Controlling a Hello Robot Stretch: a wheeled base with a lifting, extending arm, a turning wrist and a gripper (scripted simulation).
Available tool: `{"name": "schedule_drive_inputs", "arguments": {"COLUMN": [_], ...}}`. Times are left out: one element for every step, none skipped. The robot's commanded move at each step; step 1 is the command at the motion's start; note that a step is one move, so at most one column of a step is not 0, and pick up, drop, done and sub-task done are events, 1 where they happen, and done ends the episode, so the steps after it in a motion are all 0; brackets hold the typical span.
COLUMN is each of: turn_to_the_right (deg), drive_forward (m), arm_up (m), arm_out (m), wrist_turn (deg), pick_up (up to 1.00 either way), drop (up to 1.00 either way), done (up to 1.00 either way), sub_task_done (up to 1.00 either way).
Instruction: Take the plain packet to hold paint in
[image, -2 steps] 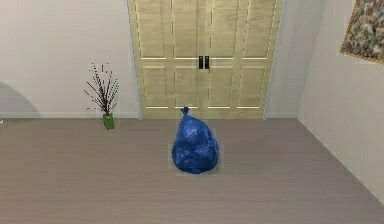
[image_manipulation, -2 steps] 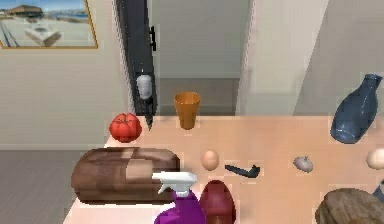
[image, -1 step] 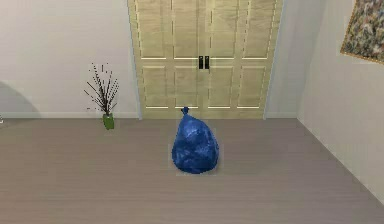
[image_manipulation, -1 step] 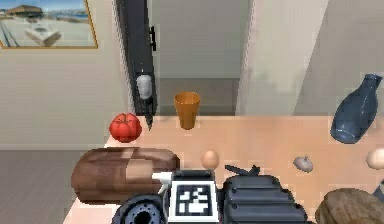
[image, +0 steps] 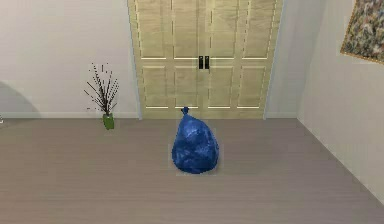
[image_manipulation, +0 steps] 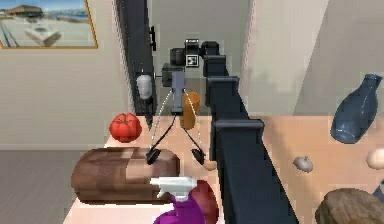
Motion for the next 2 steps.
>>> {"name": "schedule_drive_inputs", "arguments": {"turn_to_the_right": [0.0,0.0], "drive_forward": [0.00,0.00], "arm_up": [0.00,0.00], "arm_out": [0.00,0.00], "wrist_turn": [45.0,45.0], "pick_up": [0.00,0.00], "drop": [0.00,0.00], "done": [0.00,0.00], "sub_task_done": [0.00,0.00]}}
